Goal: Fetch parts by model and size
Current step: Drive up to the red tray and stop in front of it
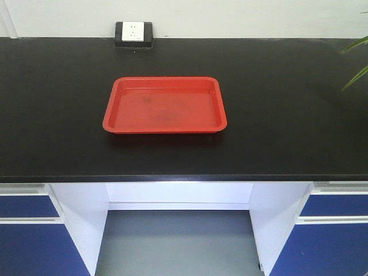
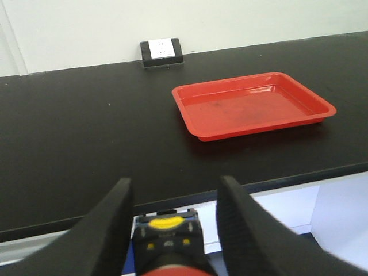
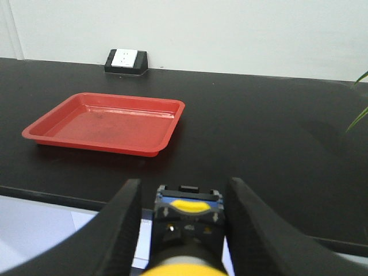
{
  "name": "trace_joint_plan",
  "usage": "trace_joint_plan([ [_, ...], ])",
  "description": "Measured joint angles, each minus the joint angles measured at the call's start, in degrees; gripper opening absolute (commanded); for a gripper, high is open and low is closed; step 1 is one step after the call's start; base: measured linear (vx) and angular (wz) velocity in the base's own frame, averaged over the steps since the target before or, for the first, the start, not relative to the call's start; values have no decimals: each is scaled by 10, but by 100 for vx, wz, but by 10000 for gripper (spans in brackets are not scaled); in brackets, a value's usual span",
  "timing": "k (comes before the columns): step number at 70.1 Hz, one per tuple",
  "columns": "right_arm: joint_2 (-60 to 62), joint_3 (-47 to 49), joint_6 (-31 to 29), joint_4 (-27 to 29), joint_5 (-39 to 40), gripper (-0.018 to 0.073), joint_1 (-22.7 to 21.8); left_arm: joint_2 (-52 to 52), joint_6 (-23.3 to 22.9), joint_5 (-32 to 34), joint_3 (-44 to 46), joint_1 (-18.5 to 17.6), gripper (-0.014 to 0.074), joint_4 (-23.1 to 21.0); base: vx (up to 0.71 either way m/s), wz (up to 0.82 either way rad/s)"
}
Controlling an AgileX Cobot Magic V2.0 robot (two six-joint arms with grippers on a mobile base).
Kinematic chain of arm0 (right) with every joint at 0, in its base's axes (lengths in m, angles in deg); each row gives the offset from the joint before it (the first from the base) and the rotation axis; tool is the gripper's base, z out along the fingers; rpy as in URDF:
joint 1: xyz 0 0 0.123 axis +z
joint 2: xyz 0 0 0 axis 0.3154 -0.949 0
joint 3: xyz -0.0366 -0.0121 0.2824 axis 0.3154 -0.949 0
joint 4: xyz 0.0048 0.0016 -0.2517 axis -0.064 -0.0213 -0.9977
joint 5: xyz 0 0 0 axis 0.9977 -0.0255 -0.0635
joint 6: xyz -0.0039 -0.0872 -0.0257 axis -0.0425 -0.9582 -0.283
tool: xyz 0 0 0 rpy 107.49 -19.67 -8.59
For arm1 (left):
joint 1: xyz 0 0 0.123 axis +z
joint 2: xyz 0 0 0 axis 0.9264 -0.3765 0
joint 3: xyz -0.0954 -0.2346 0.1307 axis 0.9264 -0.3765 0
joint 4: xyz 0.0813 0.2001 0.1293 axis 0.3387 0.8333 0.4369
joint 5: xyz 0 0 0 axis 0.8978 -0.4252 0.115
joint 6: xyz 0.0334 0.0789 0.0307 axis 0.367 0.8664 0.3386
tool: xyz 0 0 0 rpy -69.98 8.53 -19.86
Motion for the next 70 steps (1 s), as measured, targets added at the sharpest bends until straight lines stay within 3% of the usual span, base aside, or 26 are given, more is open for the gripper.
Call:
trace_joint_plan([
  [70,0,0,0,0,0,-5,0,0,0,0,0,0,-6,0,15,2],
])
